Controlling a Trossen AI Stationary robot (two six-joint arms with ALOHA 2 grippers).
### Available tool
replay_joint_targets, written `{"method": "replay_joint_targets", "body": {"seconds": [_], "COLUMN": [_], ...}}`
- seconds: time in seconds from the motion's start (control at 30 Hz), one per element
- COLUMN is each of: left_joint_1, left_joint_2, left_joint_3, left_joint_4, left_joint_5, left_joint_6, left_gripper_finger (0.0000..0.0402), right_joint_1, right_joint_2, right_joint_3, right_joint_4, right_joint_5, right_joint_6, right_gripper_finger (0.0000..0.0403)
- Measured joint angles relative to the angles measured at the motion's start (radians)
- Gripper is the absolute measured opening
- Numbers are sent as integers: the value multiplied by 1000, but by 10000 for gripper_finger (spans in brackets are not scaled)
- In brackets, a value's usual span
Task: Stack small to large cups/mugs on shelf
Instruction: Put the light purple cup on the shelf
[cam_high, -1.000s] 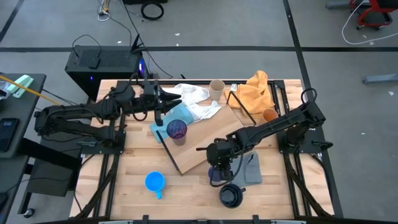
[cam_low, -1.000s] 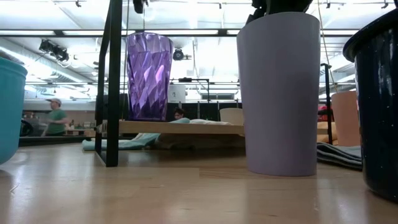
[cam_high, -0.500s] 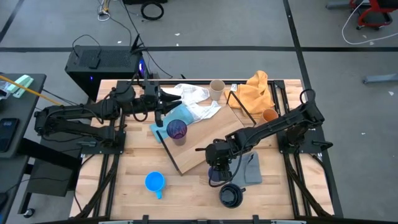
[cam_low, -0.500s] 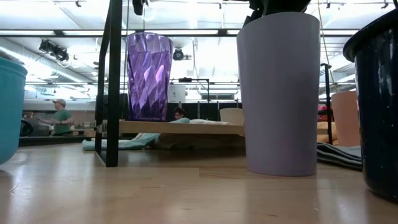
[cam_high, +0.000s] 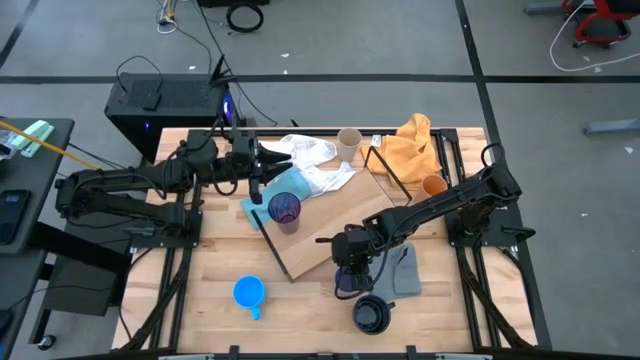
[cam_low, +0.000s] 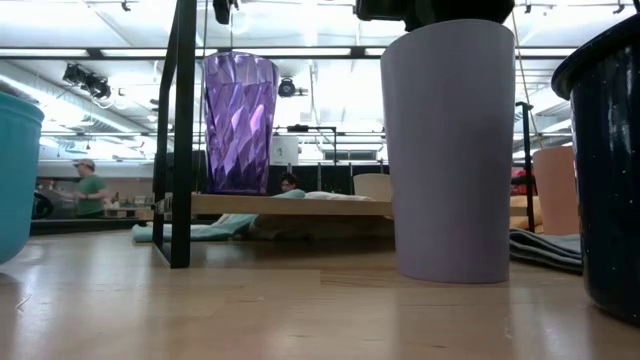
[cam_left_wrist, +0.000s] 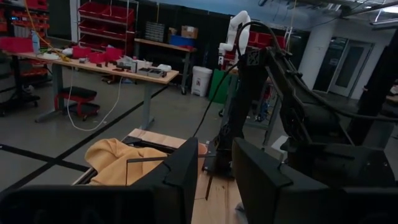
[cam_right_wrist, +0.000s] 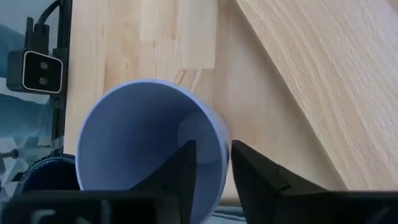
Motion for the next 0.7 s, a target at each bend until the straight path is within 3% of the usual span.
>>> {"method": "replay_joint_targets", "body": {"seconds": [0.2, 0.7], "left_joint_1": [0, 0], "left_joint_2": [0, 0], "left_joint_3": [0, 0], "left_joint_4": [0, 0], "left_joint_5": [0, 0], "left_joint_6": [0, 0], "left_gripper_finger": [107, 107], "right_joint_1": [-9, -36], "right_joint_2": [0, -9], "right_joint_3": [-1, 32], "right_joint_4": [8, -5], "right_joint_5": [-7, 3], "right_joint_6": [-4, -27], "right_gripper_finger": [14, 4]}}
